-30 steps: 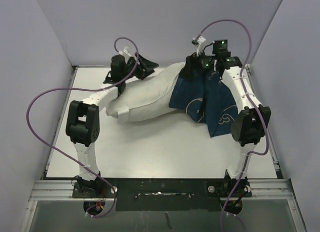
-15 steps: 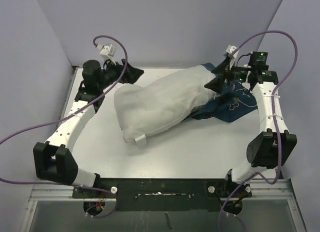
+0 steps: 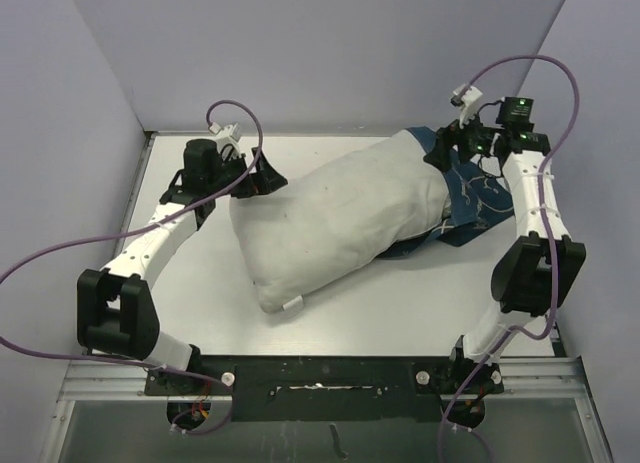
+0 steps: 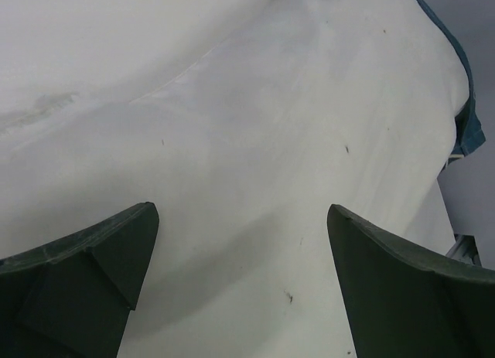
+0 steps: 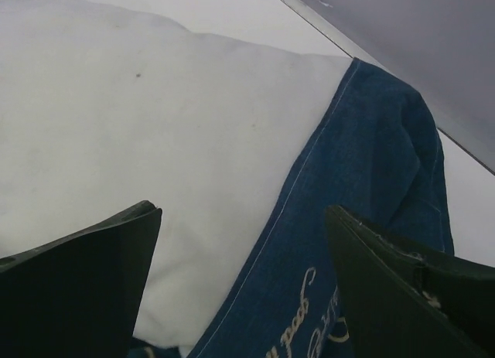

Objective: Put the pillow into the pillowcase
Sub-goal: Stuff the pillow into the pillowcase.

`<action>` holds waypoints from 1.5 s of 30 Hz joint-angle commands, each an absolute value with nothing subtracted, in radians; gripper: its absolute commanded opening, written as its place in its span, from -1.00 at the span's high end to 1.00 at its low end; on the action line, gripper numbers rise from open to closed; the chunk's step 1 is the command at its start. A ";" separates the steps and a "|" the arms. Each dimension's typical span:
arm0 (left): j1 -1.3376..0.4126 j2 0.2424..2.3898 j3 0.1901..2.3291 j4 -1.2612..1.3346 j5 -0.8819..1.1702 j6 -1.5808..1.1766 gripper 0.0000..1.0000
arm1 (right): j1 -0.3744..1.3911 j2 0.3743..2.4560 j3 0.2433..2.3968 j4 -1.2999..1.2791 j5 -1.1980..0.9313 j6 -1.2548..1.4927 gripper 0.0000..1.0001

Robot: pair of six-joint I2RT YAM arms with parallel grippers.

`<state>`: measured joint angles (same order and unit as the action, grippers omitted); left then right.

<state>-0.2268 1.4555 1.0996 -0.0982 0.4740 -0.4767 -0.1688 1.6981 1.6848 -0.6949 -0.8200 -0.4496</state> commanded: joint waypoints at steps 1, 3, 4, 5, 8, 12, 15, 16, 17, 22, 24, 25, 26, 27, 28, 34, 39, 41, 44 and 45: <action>-0.211 1.534 1.283 -0.203 0.417 -0.433 -0.83 | -0.067 1.831 1.828 -0.645 -0.527 -0.443 -0.73; -0.210 1.567 1.323 -0.212 0.415 -0.412 -0.84 | -0.042 1.884 1.883 -0.631 -0.461 -0.441 -0.57; -0.209 1.586 1.342 -0.199 0.424 -0.402 -0.84 | -0.033 1.910 1.911 -0.625 -0.429 -0.439 -0.49; -0.210 1.609 1.362 -0.182 0.442 -0.395 -0.84 | -0.028 1.946 1.936 -0.620 -0.401 -0.441 -0.43; -0.221 1.700 1.460 -0.127 0.520 -0.372 -0.84 | -0.019 2.019 2.015 -0.628 -0.334 -0.471 -0.28; -0.313 1.874 1.601 -0.055 0.586 -0.353 -0.84 | -0.017 2.087 2.067 -0.640 -0.263 -0.522 -0.08; -0.398 2.017 1.745 -0.100 0.584 -0.301 -0.88 | -0.018 2.108 2.074 -0.651 -0.235 -0.544 0.18; -0.416 2.062 1.795 -0.123 0.576 -0.290 -0.88 | -0.020 2.106 2.070 -0.653 -0.236 -0.548 0.27; -0.432 2.103 1.838 -0.146 0.565 -0.282 -0.88 | -0.019 2.105 2.065 -0.657 -0.237 -0.550 0.39; -0.478 2.257 2.038 -0.302 0.531 -0.199 -0.80 | -0.017 2.080 2.036 -0.678 -0.294 -0.554 0.94; -0.479 2.283 2.070 -0.322 0.584 -0.199 -0.50 | -0.017 2.055 2.026 -0.690 -0.414 -0.545 1.00; -0.478 2.290 2.077 -0.315 0.618 -0.207 -0.22 | -0.016 2.032 2.011 -0.685 -0.497 -0.538 1.00; -0.476 2.292 2.078 -0.296 0.652 -0.224 0.26 | -0.011 1.998 1.996 -0.669 -0.580 -0.511 1.00; -0.473 2.291 2.071 -0.264 0.698 -0.244 0.69 | -0.003 1.978 1.988 -0.646 -0.671 -0.474 1.00; -0.472 2.284 2.057 -0.210 0.744 -0.268 1.00 | 0.010 1.967 1.994 -0.631 -0.745 -0.432 1.00; -0.431 2.091 1.798 0.633 0.928 -0.571 1.00 | 0.154 1.952 2.096 -0.362 -1.168 0.036 1.00; -0.374 1.851 1.589 0.831 0.983 -0.602 1.00 | 0.193 1.805 1.841 0.216 -1.311 0.502 1.00; -0.374 1.739 1.470 0.771 0.990 -0.489 1.00 | 0.170 1.739 1.669 0.142 -1.311 0.427 1.00; -0.386 1.609 1.307 0.607 0.972 -0.329 1.00 | 0.129 1.664 1.564 -0.454 -1.114 -0.168 1.00; -0.395 1.577 1.263 0.542 0.957 -0.281 1.00 | 0.131 1.655 1.529 -0.615 -0.993 -0.336 1.00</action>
